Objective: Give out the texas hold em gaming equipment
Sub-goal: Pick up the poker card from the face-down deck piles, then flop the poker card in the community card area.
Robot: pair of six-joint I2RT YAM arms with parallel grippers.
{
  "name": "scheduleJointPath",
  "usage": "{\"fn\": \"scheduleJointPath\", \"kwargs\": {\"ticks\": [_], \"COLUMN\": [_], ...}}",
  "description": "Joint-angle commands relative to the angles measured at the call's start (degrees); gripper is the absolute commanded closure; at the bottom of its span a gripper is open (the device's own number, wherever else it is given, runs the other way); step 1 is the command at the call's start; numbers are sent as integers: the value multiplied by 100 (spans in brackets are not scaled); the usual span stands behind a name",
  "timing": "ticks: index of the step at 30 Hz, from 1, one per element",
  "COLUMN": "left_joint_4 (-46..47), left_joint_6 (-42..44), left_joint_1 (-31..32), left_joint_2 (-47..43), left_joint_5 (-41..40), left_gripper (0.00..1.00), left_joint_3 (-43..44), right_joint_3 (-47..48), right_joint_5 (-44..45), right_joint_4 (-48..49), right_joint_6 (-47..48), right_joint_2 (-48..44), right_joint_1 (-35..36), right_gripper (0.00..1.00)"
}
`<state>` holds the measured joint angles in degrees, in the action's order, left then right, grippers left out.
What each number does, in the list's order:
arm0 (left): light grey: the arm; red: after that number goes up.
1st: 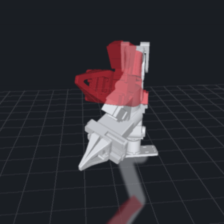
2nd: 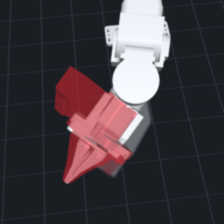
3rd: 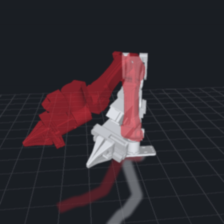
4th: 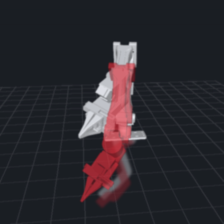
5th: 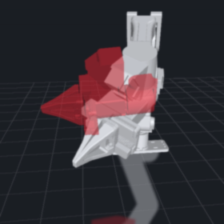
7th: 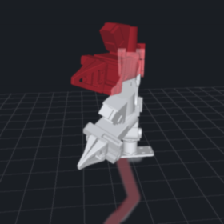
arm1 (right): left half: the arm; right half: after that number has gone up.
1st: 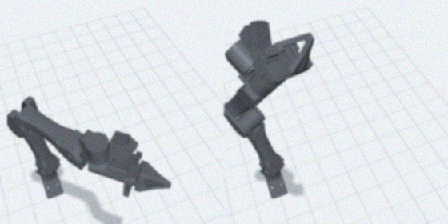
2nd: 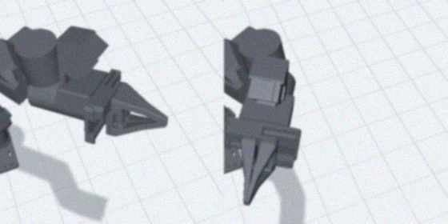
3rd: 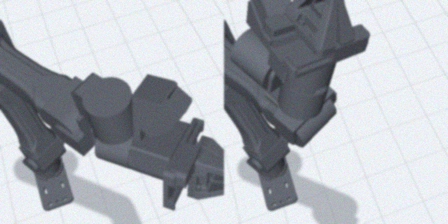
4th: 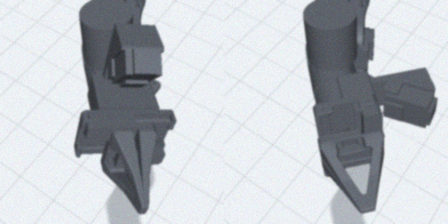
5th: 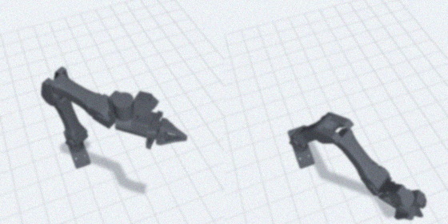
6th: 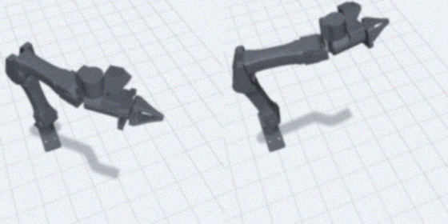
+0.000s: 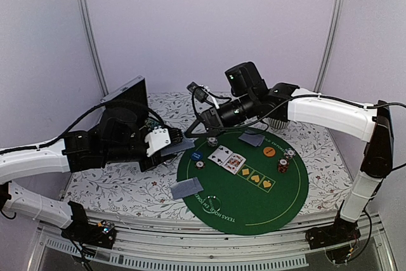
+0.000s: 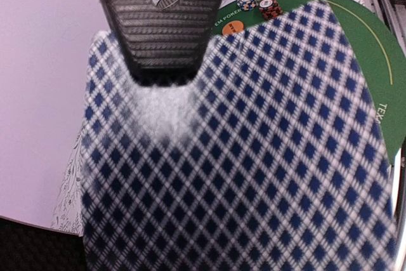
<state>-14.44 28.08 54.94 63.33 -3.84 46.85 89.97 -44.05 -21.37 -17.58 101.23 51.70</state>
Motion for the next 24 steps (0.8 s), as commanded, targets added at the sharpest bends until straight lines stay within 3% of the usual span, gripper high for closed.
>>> {"fn": "scheduleJointPath", "kwargs": {"ticks": [1, 9, 13, 20, 24], "left_joint_4": [115, 110, 112, 112, 111], "left_joint_6": [14, 19, 21, 14, 23], "left_joint_1": [-60, -62, -62, -62, -62], "left_joint_2": [-81, -86, -86, -84, -75], "left_joint_5": [48, 53, 52, 66, 65], "left_gripper": [57, 57, 57, 57, 57], "left_joint_3": [-44, -36, -41, -27, -27], "right_joint_3": [21, -239, -312, -189, -257], "right_joint_5": [103, 433, 1073, 5649, 6903], "right_joint_4": [75, 33, -260, -2313, -3281], "right_joint_6": [17, 93, 166, 765, 795], "right_joint_2": [-263, -1053, -1462, -1497, -966], "right_joint_1": [-135, -485, -708, -730, -691], "right_gripper": [98, 98, 98, 98, 98]}}
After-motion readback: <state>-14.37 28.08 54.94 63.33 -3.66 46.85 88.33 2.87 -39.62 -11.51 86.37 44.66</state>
